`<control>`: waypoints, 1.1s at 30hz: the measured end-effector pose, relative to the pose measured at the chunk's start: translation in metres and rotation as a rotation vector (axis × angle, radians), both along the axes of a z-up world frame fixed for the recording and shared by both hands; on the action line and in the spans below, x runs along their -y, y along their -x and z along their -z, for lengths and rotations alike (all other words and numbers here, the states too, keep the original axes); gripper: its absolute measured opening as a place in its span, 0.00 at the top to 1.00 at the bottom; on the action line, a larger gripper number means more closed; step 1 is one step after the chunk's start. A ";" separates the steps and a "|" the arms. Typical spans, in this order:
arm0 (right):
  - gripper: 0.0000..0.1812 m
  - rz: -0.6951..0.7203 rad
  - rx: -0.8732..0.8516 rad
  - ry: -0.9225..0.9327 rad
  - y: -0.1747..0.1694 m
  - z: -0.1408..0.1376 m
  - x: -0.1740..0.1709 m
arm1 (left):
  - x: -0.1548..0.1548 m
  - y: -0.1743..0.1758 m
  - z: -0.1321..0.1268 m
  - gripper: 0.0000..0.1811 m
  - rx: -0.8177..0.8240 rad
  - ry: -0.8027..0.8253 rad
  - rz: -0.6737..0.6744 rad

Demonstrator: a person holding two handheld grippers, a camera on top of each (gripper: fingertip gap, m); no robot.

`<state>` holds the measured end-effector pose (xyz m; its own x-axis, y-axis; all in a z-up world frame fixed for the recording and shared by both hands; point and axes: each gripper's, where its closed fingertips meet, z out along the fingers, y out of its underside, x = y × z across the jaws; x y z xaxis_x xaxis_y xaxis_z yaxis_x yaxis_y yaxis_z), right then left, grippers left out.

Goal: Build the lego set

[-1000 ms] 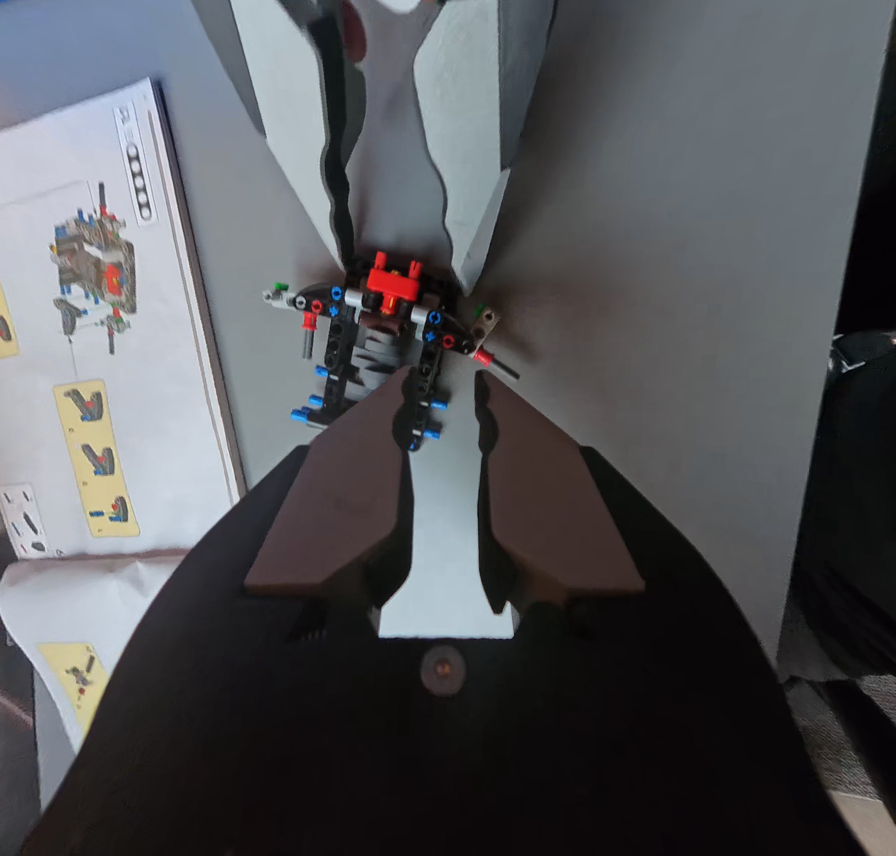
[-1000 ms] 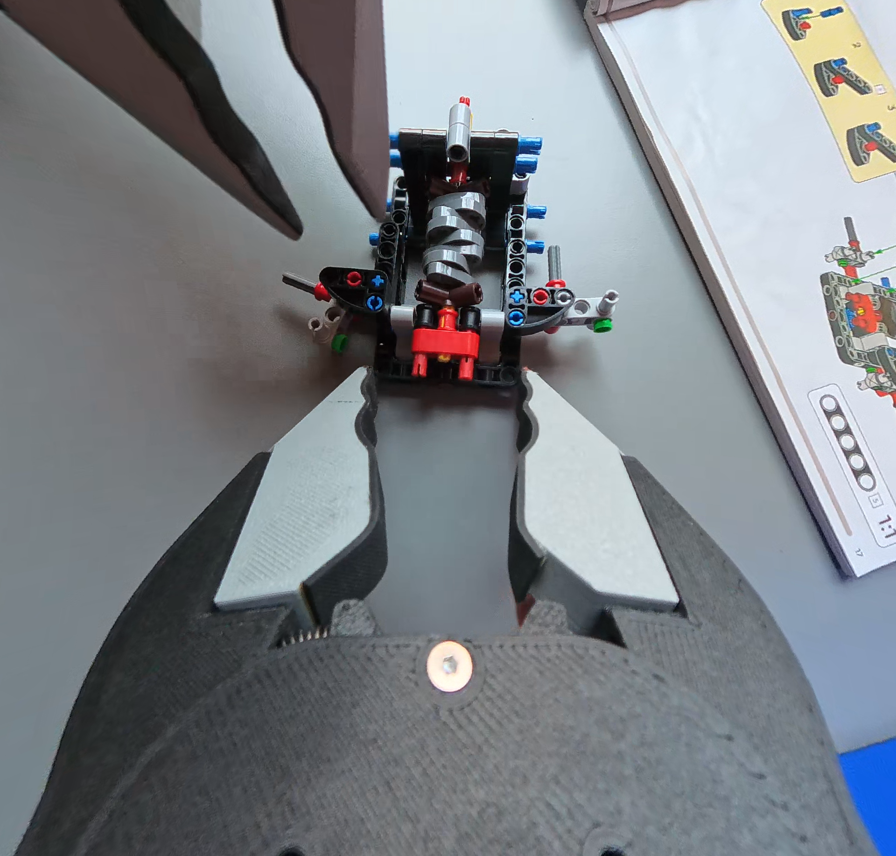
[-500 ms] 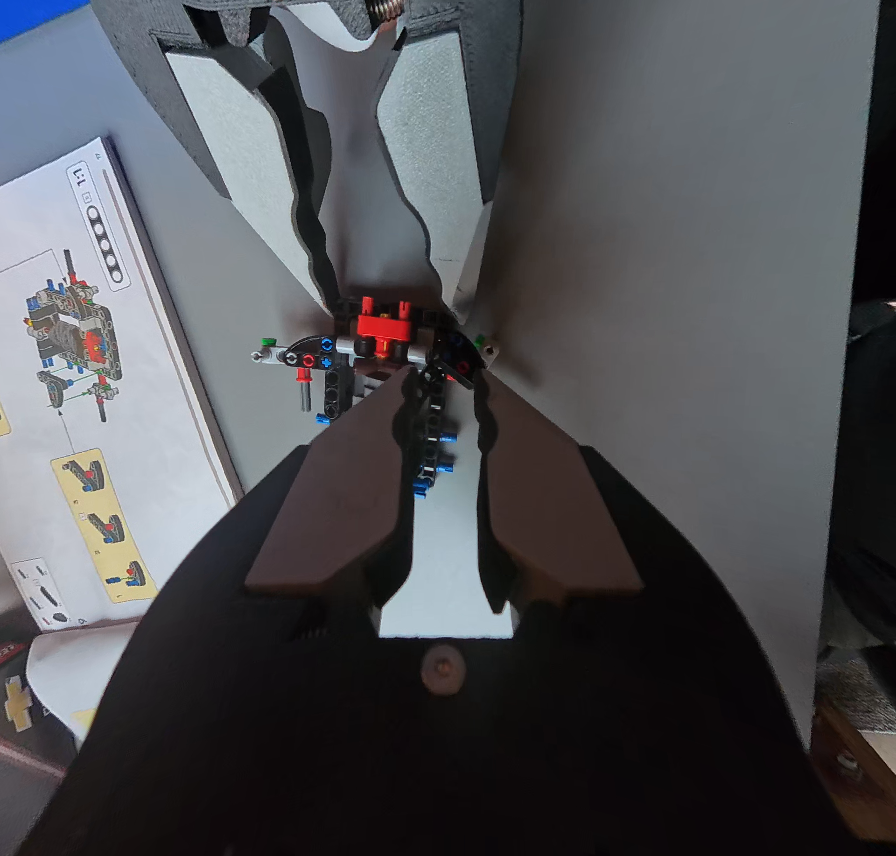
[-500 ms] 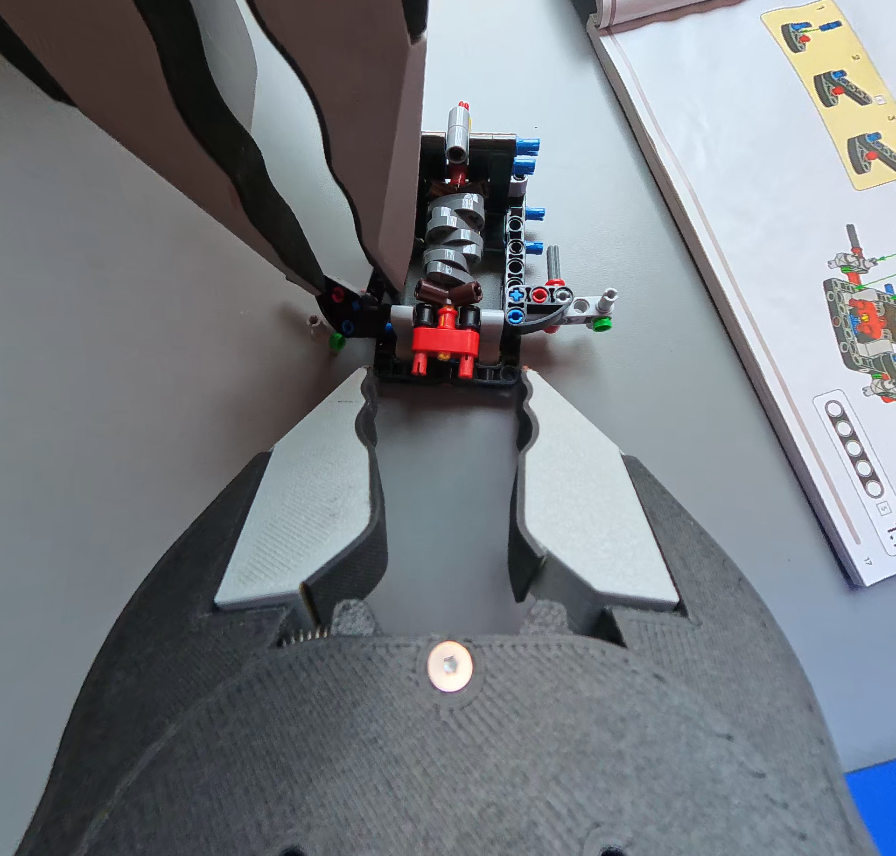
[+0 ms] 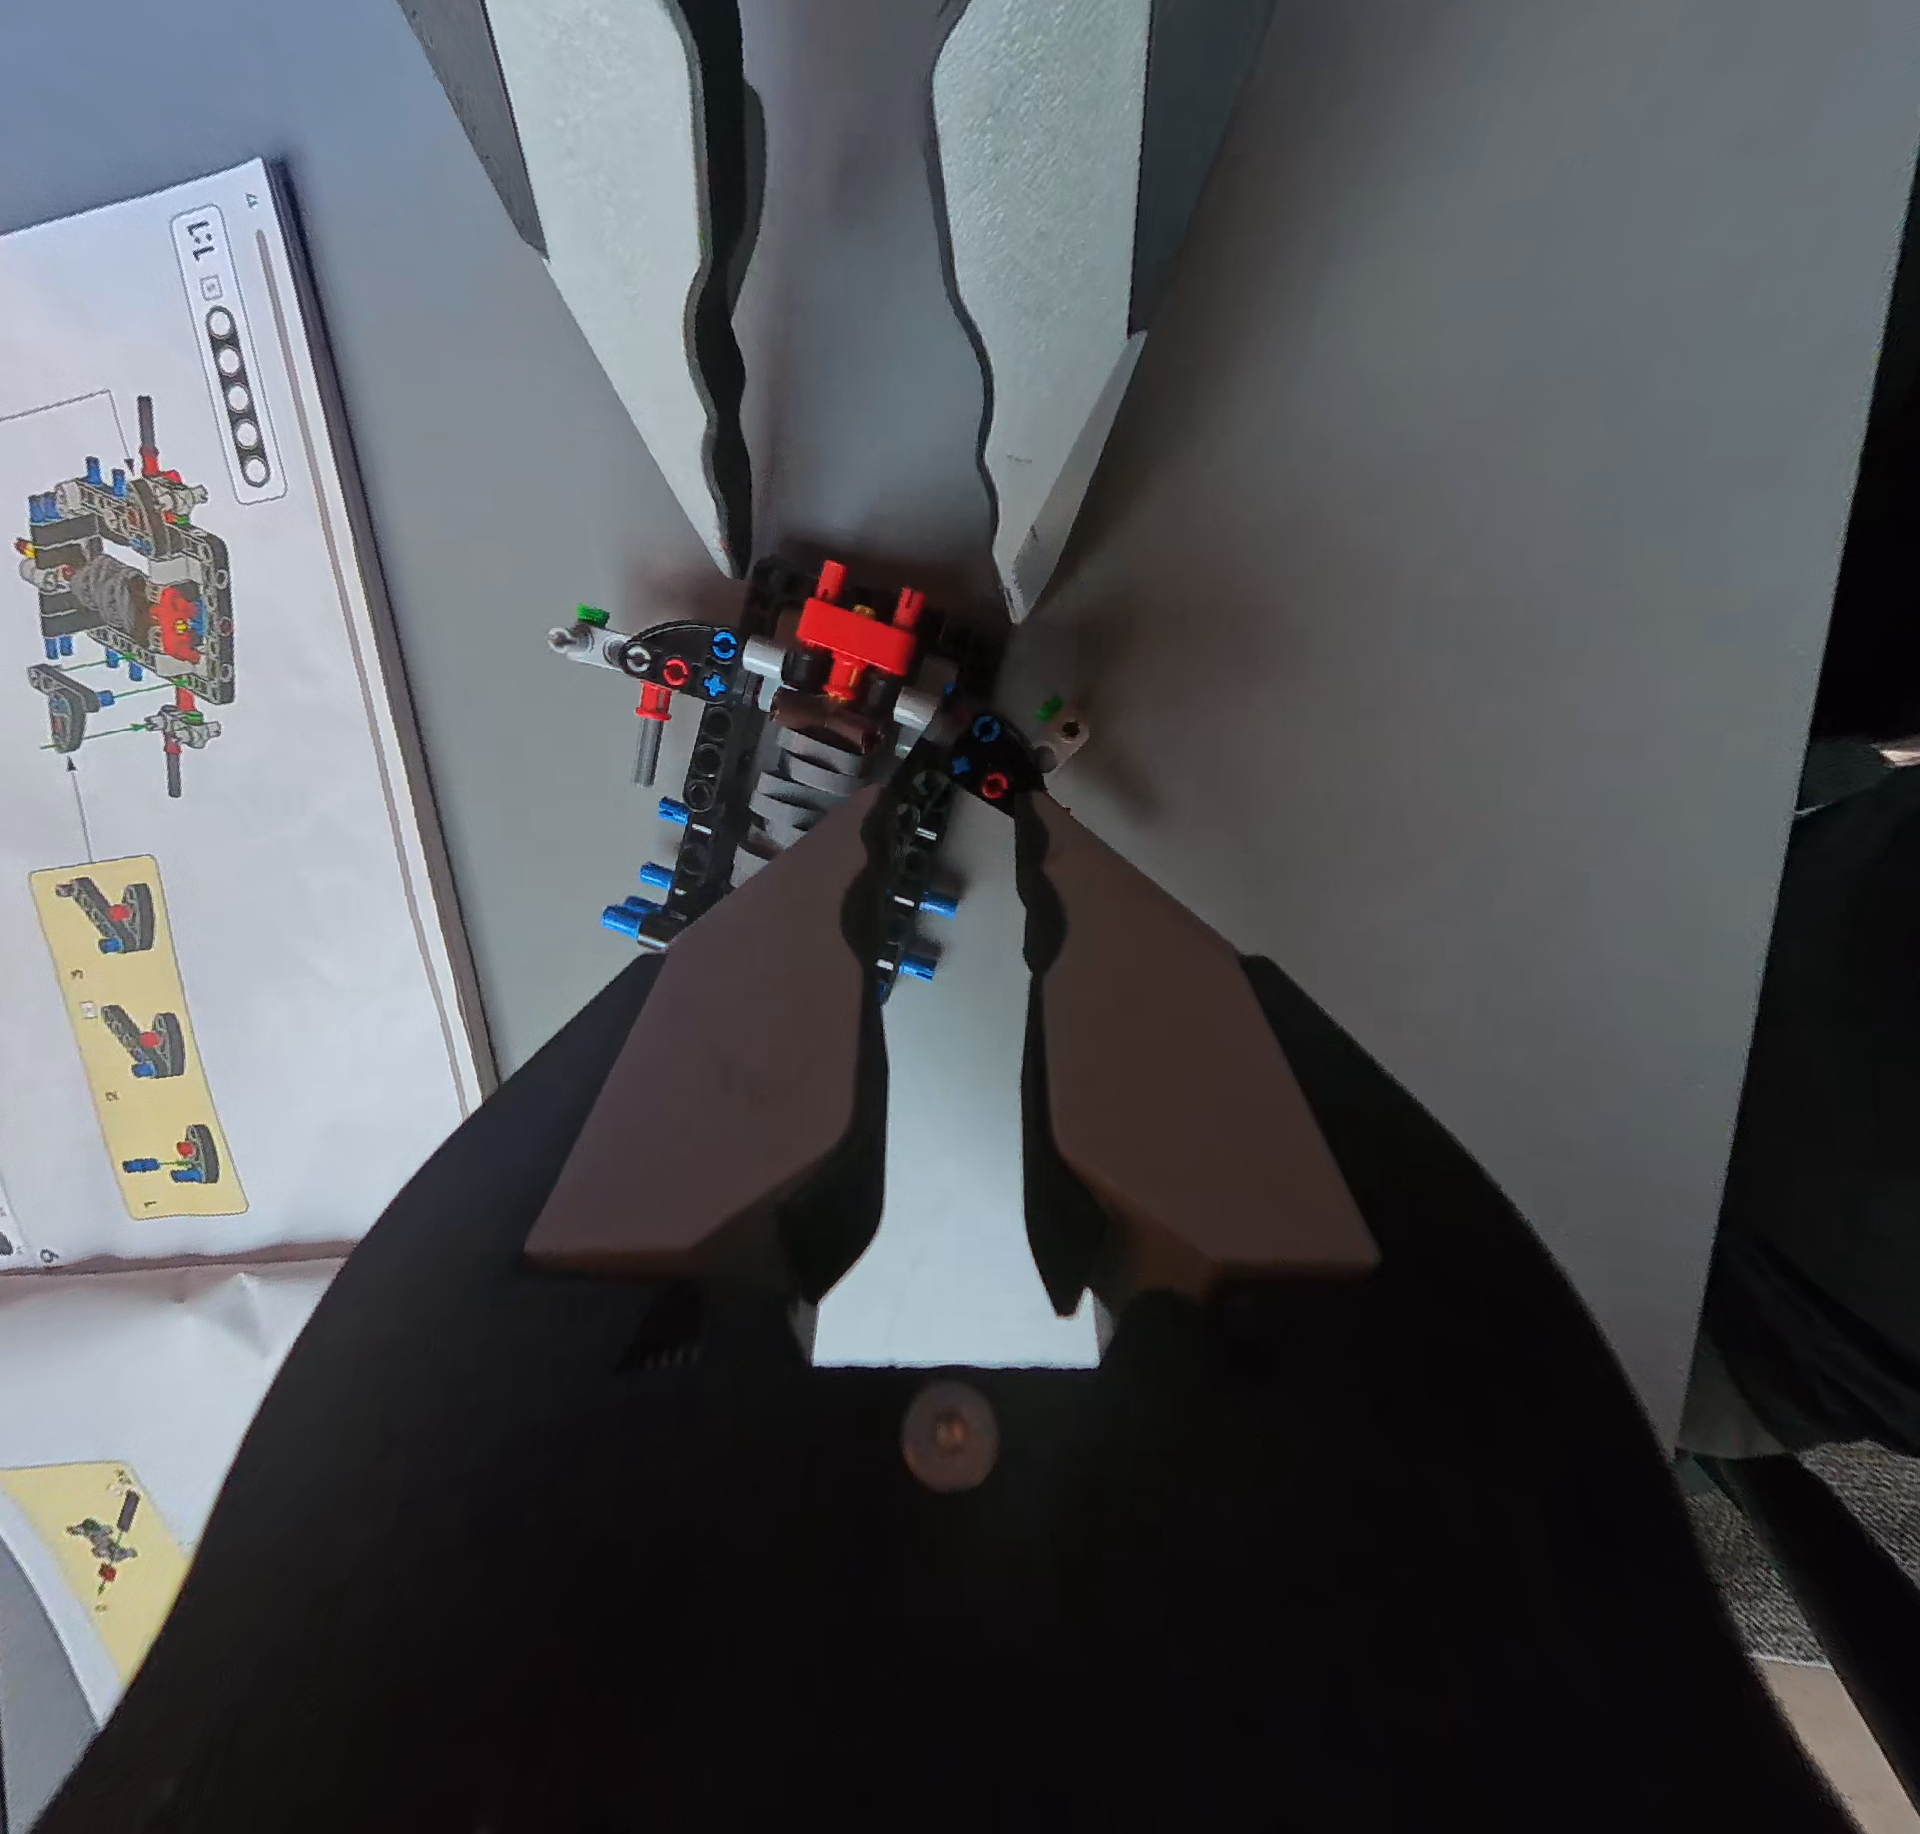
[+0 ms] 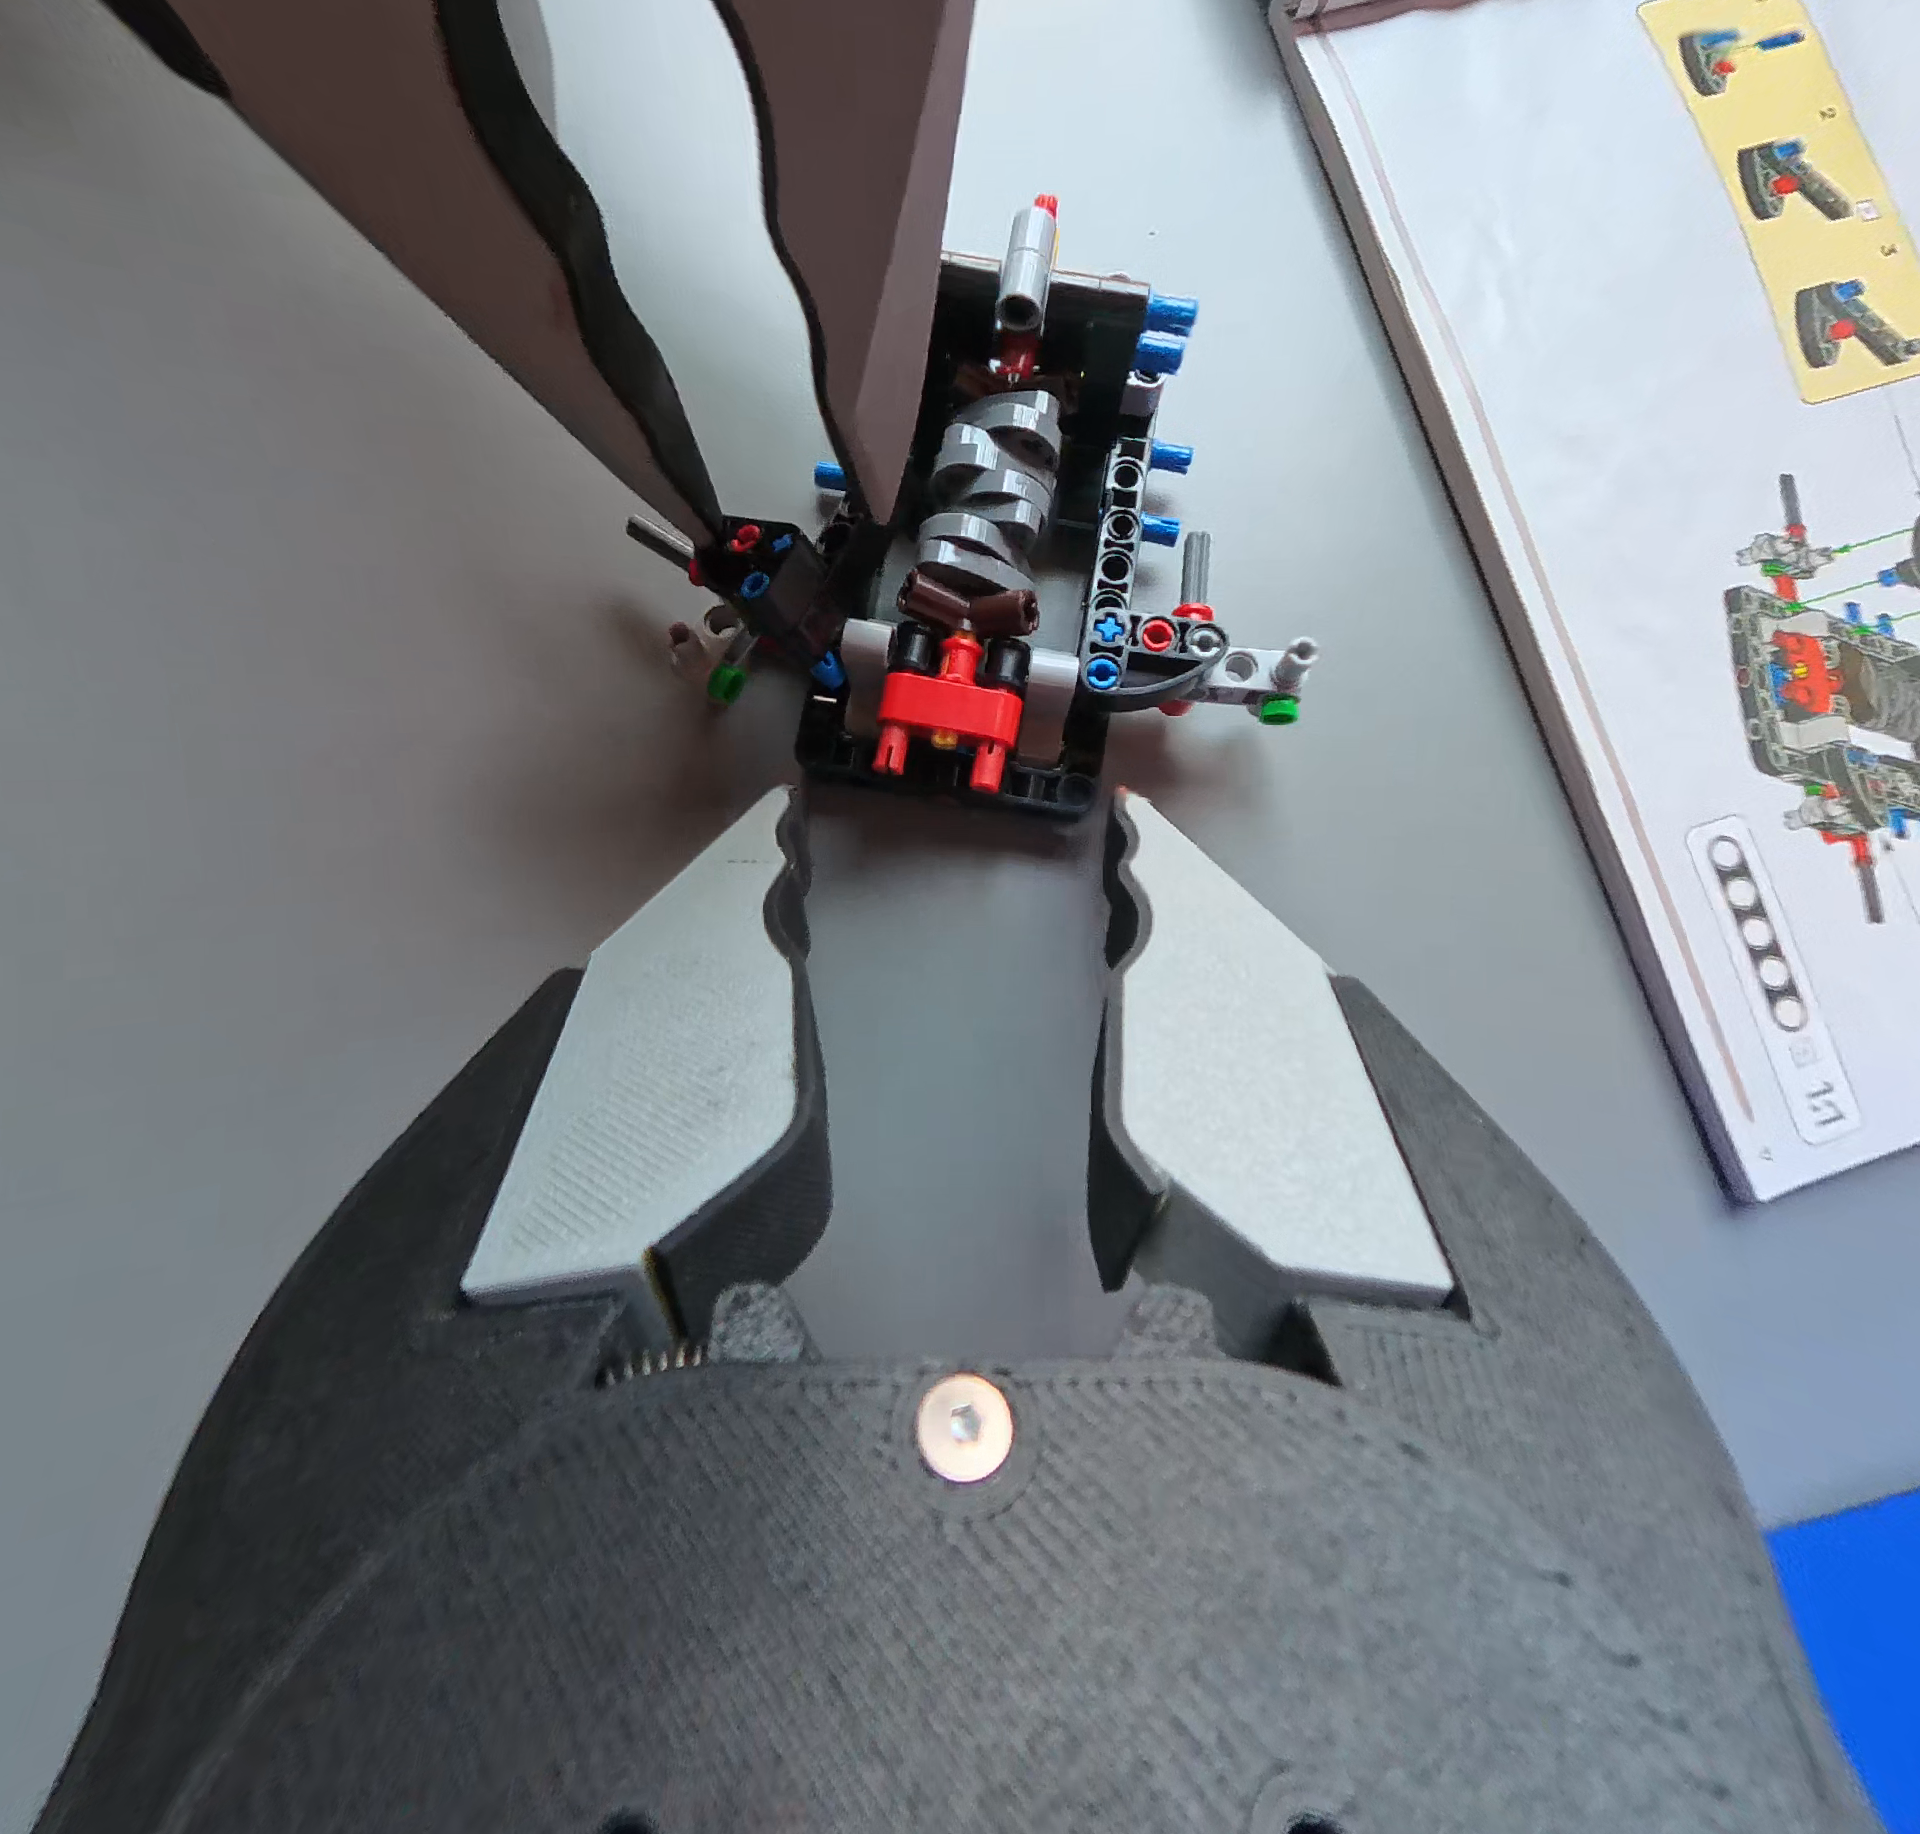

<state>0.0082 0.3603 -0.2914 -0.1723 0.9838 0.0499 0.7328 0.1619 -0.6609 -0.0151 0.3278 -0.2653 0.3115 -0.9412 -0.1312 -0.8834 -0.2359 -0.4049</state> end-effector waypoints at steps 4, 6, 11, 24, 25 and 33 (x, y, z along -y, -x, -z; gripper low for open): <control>0.74 -0.015 -0.003 -0.059 -0.008 -0.008 -0.001 | -0.001 -0.001 0.000 0.90 0.002 -0.005 0.004; 0.76 -0.022 -0.015 -0.122 -0.011 -0.015 -0.005 | -0.001 -0.001 0.000 0.90 0.003 -0.005 0.005; 0.87 -0.165 -0.187 -0.168 0.006 -0.035 0.029 | -0.002 -0.002 0.000 0.90 0.017 0.004 -0.001; 0.94 -0.161 -0.186 -0.268 0.016 -0.022 0.023 | -0.002 -0.005 0.000 0.93 0.044 0.004 0.006; 0.96 -0.162 -0.192 -0.279 0.016 -0.022 0.022 | -0.003 -0.005 0.000 0.93 0.046 0.005 0.007; 0.98 -0.143 -0.221 -0.258 0.019 -0.024 0.020 | 0.000 -0.010 -0.007 0.87 0.068 -0.060 0.086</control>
